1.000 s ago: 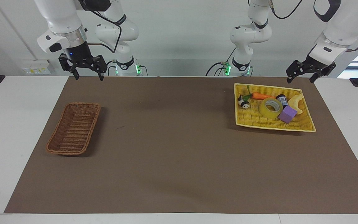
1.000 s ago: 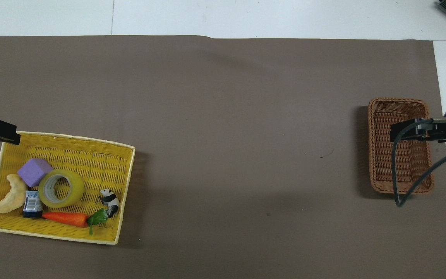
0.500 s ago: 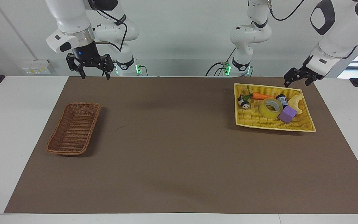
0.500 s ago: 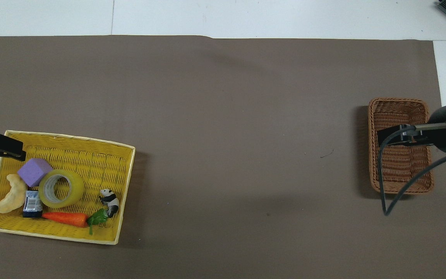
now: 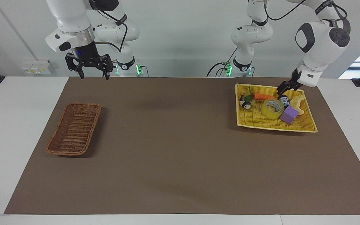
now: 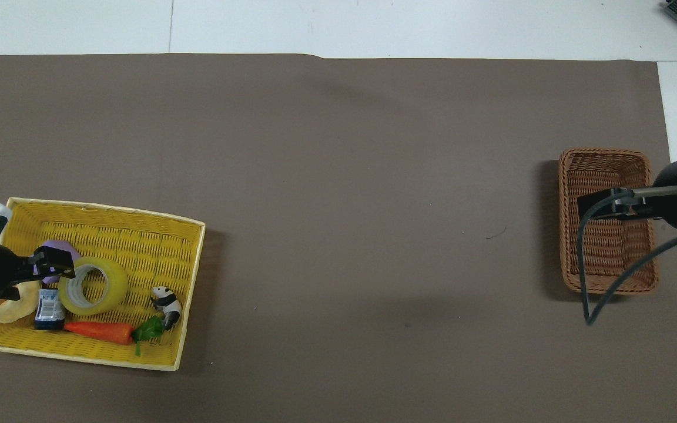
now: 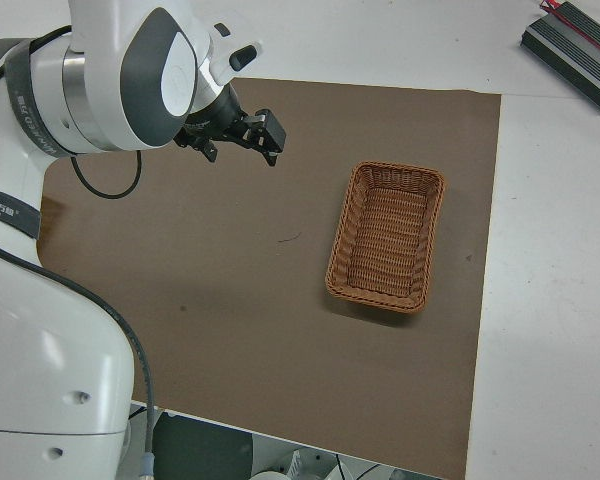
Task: Move tape to another basket
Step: 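Lower the left gripper into the yellow basket onto the yellow tape roll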
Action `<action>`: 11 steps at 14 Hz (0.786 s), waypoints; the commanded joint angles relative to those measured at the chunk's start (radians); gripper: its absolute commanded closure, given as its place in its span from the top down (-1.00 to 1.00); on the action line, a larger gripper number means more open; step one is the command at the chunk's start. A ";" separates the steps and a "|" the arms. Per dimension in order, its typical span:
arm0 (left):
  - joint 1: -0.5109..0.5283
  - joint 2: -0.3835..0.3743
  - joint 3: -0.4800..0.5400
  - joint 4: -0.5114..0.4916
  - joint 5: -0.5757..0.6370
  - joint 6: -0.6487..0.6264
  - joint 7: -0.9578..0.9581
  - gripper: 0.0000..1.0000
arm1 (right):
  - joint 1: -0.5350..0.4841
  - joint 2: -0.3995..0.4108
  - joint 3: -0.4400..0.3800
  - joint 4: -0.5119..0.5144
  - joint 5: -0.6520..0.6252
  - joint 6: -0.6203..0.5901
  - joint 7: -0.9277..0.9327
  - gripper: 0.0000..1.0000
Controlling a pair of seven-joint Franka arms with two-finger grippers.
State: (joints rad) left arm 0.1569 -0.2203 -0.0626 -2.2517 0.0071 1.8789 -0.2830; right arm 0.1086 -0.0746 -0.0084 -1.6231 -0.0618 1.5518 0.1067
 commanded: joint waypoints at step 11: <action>0.058 -0.080 -0.006 -0.410 -0.013 0.383 -0.140 0.62 | -0.015 -0.008 0.002 -0.009 0.004 0.010 -0.018 1.00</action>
State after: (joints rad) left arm 0.2021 -0.2814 -0.0657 -2.6030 -0.0019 2.2086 -0.4155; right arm 0.1067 -0.0746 -0.0096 -1.6232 -0.0617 1.5518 0.1065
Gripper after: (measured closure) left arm 0.137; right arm 0.000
